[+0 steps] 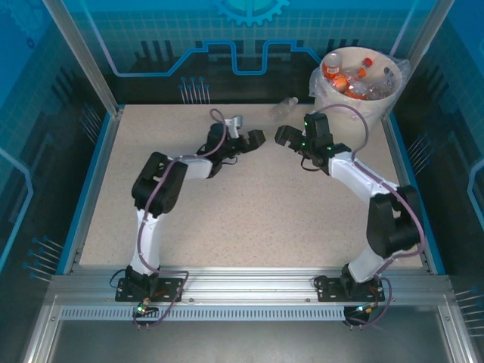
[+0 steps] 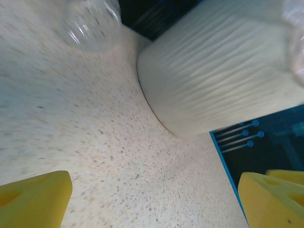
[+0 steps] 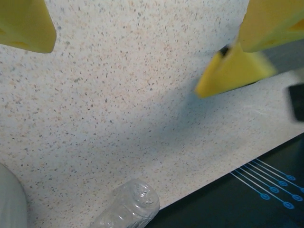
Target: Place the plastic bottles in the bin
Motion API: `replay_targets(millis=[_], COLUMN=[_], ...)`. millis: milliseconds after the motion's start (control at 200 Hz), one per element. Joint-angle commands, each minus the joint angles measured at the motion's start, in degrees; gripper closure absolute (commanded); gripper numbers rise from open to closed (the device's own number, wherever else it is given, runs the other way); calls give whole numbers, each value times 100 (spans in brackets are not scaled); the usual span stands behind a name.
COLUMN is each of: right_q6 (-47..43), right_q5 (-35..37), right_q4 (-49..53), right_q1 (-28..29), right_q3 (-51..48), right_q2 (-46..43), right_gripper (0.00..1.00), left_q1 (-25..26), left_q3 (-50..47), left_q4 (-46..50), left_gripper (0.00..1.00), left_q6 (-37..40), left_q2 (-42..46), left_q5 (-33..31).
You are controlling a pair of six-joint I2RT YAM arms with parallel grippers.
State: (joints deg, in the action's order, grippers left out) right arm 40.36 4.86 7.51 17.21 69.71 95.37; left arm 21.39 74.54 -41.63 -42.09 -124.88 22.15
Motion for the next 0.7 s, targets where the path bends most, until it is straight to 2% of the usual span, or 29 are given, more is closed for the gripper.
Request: replay_targets(millis=[0,135,265,485,695], right_q6=[130,688,1100,1606,2245], right_q5=[519,1066,1453,1724,1893], right_q4=[331,419,829,1851,2310], right_q1=[21,75,98,92,109], right_q3=[749,1674,3166,5840,7354], right_q2=[754,1779,3051,4892,6023], right_gripper=[0,0,0,0,0], left_q1=[-64,-67,-74,-129,-240], left_q3=[-673,-909,-881,-1258,-1846], left_q4=[-582,-202,-31,235,189], left_gripper=[7,1,1,1,1], left_q6=[-10,19,20,122,78], left_q2=[388,613,657,1040,1527], left_q5=[-468,-943,-1052,-1196,-1216])
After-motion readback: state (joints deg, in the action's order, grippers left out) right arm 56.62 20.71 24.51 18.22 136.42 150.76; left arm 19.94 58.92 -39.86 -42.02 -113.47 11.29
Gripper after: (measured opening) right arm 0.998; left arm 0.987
